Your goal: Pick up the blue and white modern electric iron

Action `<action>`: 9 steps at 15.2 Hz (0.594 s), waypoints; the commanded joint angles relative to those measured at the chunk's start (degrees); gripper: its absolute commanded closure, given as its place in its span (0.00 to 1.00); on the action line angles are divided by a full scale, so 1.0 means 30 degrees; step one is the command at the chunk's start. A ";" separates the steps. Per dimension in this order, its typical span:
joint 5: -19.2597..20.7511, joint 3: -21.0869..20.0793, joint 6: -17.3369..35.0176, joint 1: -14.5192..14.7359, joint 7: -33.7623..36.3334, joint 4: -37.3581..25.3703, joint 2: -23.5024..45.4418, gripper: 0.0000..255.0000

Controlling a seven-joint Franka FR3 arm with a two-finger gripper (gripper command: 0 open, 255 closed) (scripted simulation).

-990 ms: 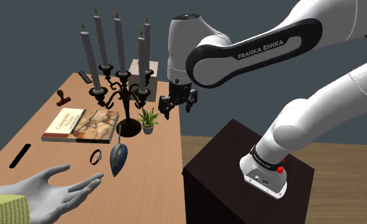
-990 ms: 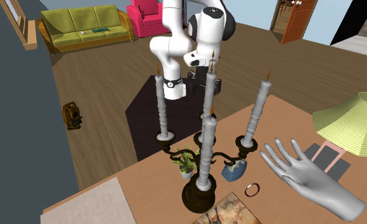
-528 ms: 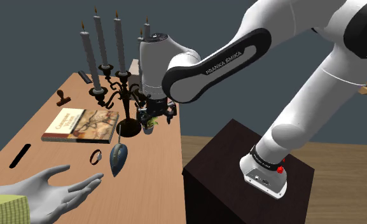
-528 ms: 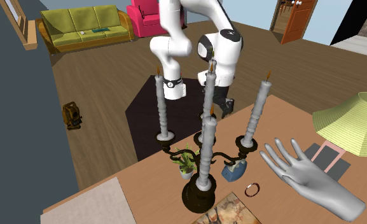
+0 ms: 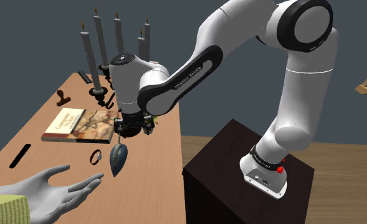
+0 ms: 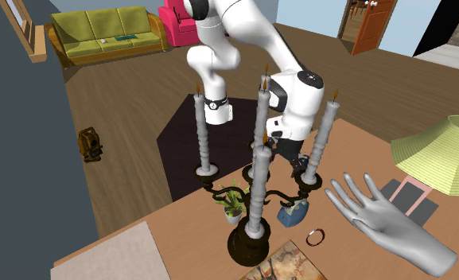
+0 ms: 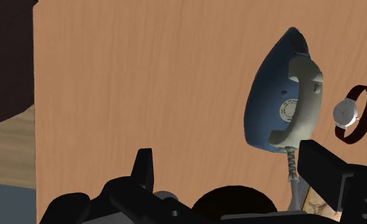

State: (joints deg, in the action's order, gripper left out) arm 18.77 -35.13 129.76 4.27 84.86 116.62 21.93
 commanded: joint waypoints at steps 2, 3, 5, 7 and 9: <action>0.1209 0.0954 -0.0319 0.1279 0.1802 -0.2338 0.2332 0.00; 0.1511 0.1276 -0.0441 0.1704 0.2277 -0.3186 0.3115 0.00; 0.1984 0.1896 -0.0735 0.2526 0.3092 -0.4974 0.4665 0.00; 0.2310 0.2469 -0.1102 0.3302 0.3752 -0.6902 0.6220 0.00; 0.2447 0.2720 -0.1073 0.3588 0.3962 -0.7525 0.6856 0.00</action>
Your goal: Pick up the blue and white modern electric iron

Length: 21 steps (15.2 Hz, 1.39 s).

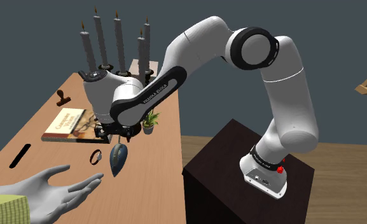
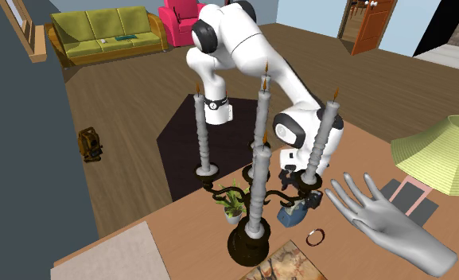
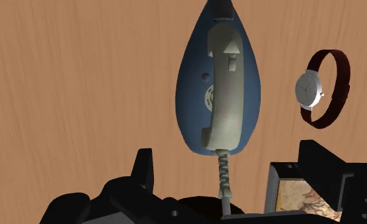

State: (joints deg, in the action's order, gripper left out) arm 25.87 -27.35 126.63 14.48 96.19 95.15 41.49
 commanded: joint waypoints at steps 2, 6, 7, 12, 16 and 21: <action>0.0238 0.0269 0.0266 0.0282 0.0279 -0.0406 0.0679 0.00; 0.0549 0.0554 0.0835 0.0480 0.0460 -0.0538 0.1394 0.00; 0.0593 0.0596 0.0914 0.0510 0.0485 -0.0562 0.1499 0.00; 0.0587 0.0591 0.0885 0.0535 0.0494 -0.0605 0.1513 1.00; 0.0588 0.0590 0.0889 0.0539 0.0502 -0.0598 0.1511 1.00; 0.0363 0.0379 0.0493 0.0358 0.0352 -0.0449 0.0957 1.00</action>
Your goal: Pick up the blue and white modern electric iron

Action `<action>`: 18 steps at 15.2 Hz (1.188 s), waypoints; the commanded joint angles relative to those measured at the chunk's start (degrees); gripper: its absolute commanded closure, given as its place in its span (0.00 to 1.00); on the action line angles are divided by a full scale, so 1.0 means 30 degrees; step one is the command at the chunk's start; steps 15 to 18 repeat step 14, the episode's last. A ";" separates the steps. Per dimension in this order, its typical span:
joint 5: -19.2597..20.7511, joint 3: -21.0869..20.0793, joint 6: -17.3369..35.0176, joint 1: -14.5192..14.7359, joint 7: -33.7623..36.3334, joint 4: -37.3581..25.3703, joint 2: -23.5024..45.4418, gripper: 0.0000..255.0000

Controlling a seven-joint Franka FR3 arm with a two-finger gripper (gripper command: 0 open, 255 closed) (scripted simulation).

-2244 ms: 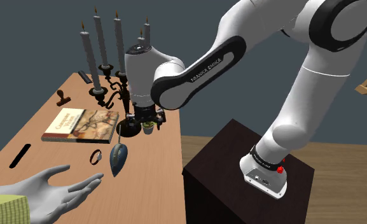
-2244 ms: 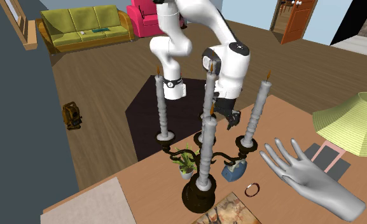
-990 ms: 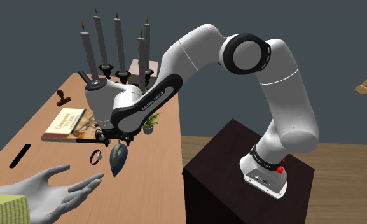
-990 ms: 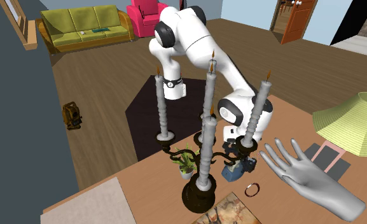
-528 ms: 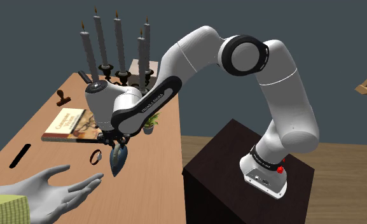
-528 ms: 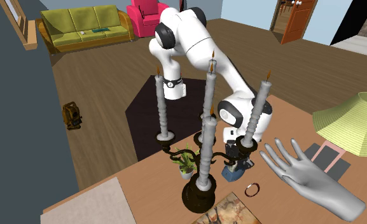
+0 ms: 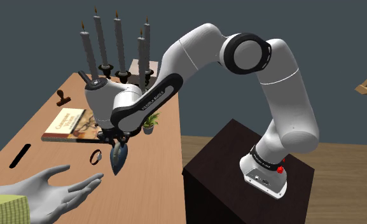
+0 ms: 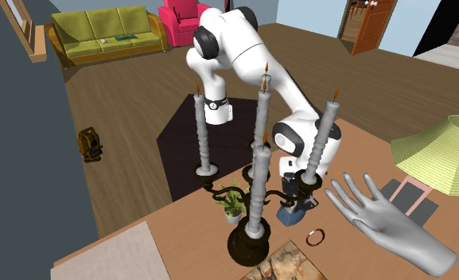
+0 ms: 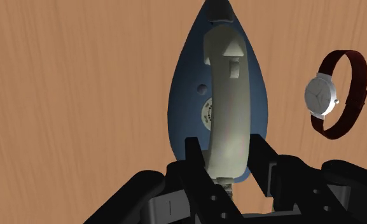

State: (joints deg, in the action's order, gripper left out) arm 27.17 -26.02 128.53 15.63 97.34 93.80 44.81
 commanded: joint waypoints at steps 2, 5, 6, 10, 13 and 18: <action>-0.0226 -0.0208 -0.0429 -0.0124 -0.0124 0.0055 -0.0501 1.00; -0.0466 -0.0416 -0.0877 -0.0264 -0.0268 0.0101 -0.1013 1.00; -0.0547 -0.0484 -0.1030 -0.0309 -0.0317 0.0107 -0.1179 1.00; -0.0873 -0.0745 -0.1660 -0.0479 -0.0517 0.0088 -0.1823 1.00; -0.1048 -0.0880 -0.2008 -0.0564 -0.0626 0.0051 -0.2156 1.00; -0.1048 -0.0880 -0.2009 -0.0563 -0.0626 0.0049 -0.2155 1.00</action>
